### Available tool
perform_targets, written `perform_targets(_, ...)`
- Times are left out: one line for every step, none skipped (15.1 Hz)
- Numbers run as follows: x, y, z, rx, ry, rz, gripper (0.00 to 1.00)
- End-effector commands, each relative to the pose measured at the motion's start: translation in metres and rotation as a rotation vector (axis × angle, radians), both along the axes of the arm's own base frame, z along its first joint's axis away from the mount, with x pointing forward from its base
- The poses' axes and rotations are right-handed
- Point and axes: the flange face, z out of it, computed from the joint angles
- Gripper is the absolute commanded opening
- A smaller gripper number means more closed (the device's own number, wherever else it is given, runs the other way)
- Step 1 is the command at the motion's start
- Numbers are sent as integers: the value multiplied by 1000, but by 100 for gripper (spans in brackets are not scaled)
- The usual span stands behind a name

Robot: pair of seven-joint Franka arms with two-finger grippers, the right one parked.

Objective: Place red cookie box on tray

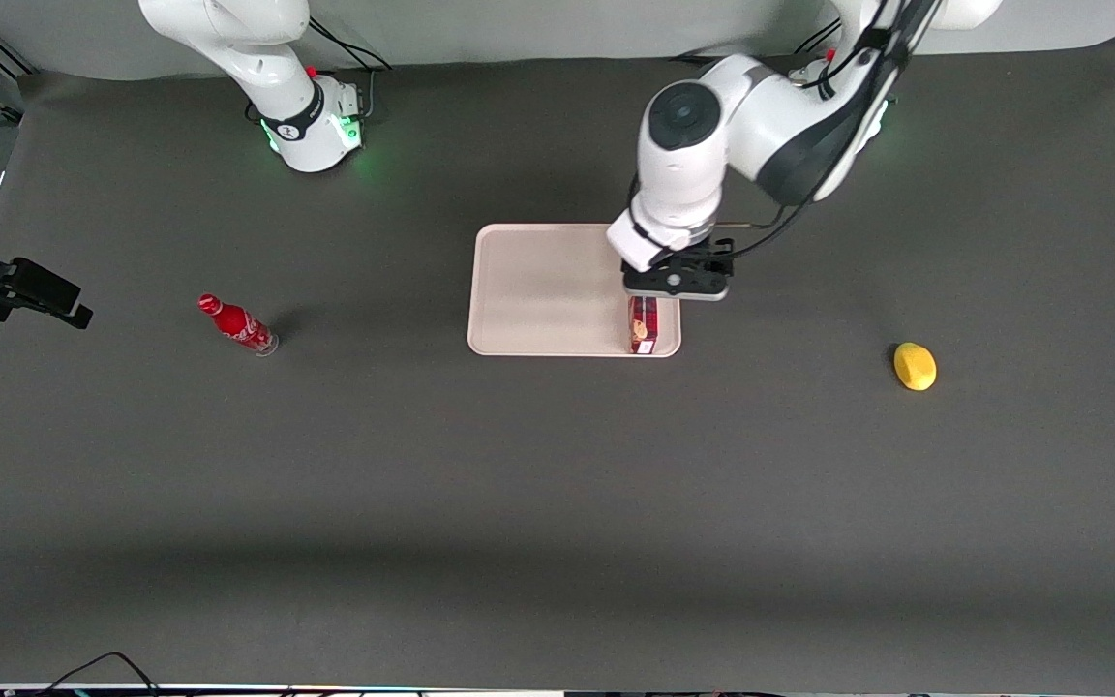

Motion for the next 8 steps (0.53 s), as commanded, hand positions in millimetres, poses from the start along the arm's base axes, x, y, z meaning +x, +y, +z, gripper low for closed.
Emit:
perform_targets(9, 61, 60, 14, 3, -59, 100)
perform_targets(15, 85, 76, 5, 3, -71, 100)
perform_targets(21, 108, 88, -14, 22, -74, 100)
perform_targets(29, 136, 102, -28, 22, -68, 100)
perform_targets(35, 163, 116, -37, 9, -74, 100)
perform_targets(41, 188, 125, -39, 16, -89, 100)
perform_targets(49, 210, 142, -44, 22, -102, 100)
perform_targets(59, 238, 154, -47, 37, -79, 100)
